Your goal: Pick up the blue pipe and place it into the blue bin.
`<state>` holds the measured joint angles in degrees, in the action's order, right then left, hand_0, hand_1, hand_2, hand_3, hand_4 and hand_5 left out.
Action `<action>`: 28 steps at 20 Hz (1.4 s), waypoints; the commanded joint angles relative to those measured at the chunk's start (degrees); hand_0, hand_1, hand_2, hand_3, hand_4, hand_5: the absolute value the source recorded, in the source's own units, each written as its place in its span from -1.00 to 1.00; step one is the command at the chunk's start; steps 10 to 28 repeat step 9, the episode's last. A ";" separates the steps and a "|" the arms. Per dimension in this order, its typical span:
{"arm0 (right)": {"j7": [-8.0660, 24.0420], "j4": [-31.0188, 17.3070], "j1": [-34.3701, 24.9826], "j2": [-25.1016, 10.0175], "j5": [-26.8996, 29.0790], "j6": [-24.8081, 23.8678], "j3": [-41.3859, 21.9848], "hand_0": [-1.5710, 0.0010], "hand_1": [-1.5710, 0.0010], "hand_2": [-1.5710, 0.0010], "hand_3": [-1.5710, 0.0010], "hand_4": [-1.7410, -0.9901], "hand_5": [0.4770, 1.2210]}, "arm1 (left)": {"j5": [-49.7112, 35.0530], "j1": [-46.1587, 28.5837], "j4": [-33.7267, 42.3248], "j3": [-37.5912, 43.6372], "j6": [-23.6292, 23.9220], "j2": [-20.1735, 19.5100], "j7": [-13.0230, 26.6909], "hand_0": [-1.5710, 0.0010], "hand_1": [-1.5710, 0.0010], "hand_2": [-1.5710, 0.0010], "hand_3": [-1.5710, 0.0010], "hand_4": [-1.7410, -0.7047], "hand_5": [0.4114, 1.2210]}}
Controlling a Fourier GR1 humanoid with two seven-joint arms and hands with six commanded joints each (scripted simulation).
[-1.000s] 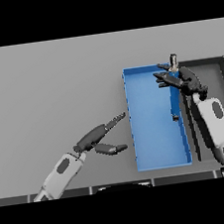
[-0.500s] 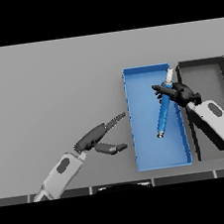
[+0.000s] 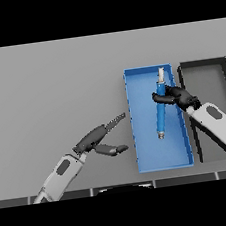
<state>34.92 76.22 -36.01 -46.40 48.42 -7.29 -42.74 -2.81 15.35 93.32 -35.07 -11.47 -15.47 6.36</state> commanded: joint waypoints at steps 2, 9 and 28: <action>-0.65 -0.77 -0.16 0.22 -0.31 0.15 0.02 0.95 0.96 0.96 0.98 0.49 -0.15 | 0.07 0.01 0.07 -0.11 0.16 0.28 0.01 1.00 1.00 1.00 1.00 0.76 -0.85; -1.11 0.55 0.02 -0.33 -0.72 0.30 -0.25 0.97 0.98 0.98 0.99 0.48 -0.21 | 0.46 -0.14 1.02 -0.24 0.78 0.17 0.70 1.00 1.00 1.00 1.00 0.77 -0.85; -1.11 0.55 0.02 -0.33 -0.72 0.30 -0.25 0.97 0.98 0.98 0.99 0.48 -0.21 | 0.46 -0.14 1.02 -0.24 0.78 0.17 0.70 1.00 1.00 1.00 1.00 0.77 -0.85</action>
